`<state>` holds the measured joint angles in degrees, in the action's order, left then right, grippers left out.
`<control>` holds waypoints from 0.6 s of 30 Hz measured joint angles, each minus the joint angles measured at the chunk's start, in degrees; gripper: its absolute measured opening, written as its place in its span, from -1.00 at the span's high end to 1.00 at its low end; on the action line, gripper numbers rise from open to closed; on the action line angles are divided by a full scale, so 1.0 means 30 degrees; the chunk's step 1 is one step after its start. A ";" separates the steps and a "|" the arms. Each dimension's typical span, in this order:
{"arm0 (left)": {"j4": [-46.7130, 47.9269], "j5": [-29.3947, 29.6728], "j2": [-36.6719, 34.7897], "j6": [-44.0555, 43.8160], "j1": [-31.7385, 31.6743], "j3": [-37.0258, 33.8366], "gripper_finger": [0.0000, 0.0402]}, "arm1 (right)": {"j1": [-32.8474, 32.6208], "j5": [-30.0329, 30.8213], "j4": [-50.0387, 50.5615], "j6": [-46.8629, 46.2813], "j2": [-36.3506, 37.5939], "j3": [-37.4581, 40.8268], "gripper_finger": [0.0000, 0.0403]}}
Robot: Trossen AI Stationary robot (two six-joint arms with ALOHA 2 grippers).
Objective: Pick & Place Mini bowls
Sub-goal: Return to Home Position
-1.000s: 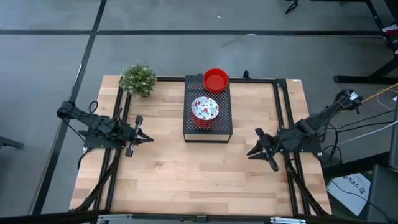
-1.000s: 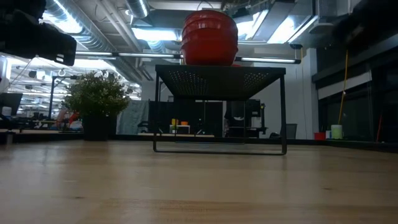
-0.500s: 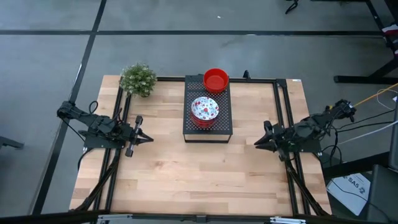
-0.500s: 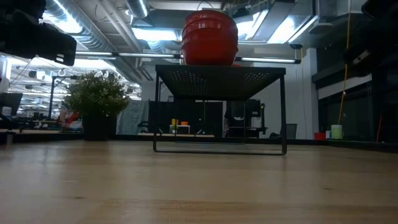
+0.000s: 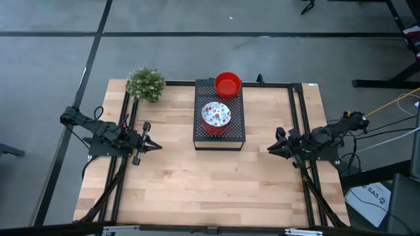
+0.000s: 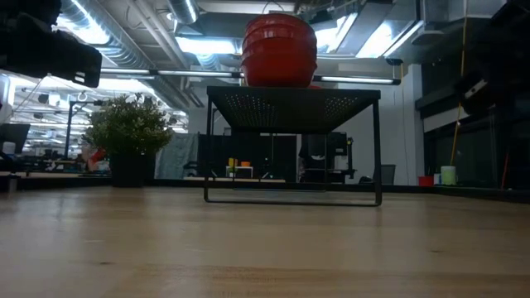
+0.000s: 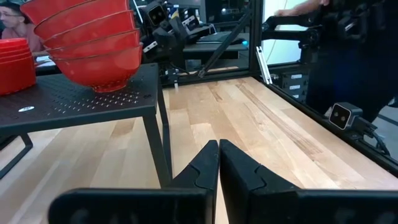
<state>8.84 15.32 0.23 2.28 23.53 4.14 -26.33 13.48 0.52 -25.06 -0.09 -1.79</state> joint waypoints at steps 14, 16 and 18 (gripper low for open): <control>-0.0007 0.0005 0.0000 0.0000 0.0000 0.0000 0.97 | -0.0007 -0.0024 -0.2821 -0.0001 0.0004 0.0468 0.65; -0.0015 0.0005 0.0000 0.0000 0.0000 0.0000 0.96 | -0.0007 -0.0024 -0.1653 -0.0001 0.0004 0.0476 0.65; -0.0015 0.0005 0.0000 0.0000 -0.0006 0.0000 0.95 | 0.0007 -0.0063 -0.1244 0.0025 -0.0079 0.0490 0.65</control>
<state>8.80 15.33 0.23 2.28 23.51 4.14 -26.30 13.29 -3.21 -24.98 -0.33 -0.32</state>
